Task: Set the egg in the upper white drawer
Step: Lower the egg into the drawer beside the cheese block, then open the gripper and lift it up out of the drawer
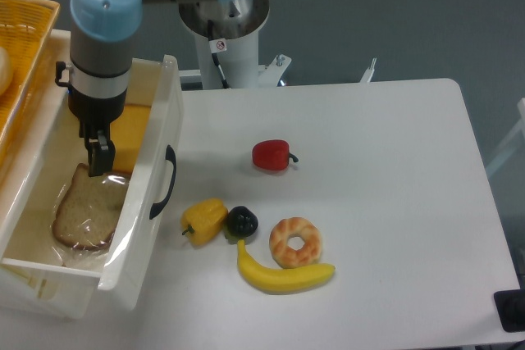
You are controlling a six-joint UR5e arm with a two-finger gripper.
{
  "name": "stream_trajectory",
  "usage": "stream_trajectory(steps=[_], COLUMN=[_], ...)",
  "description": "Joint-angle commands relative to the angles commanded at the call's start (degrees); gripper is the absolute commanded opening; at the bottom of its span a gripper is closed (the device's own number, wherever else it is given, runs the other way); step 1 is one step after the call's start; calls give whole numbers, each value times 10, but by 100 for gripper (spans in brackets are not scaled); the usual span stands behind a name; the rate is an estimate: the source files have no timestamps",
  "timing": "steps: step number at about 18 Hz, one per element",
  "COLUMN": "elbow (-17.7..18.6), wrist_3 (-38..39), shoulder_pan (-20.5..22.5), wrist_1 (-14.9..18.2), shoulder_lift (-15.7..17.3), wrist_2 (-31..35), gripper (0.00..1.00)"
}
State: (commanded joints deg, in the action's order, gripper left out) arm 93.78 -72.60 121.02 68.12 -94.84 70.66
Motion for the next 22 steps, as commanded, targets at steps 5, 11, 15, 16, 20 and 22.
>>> stream_trajectory(steps=[5,11,15,16,20,22], elbow=[0,1,-2,-3,0,2], wrist_3=[5,66,154,169,250,253], shoulder_pan=[33,80,108,107,107,106], wrist_1=[1,-3,-3,-3,-4,-4], shoulder_lift=[38,79,88,87,81,70], wrist_2=[-8,-30,-29,-26,-6,35], gripper=[97,100,100,100,100,100])
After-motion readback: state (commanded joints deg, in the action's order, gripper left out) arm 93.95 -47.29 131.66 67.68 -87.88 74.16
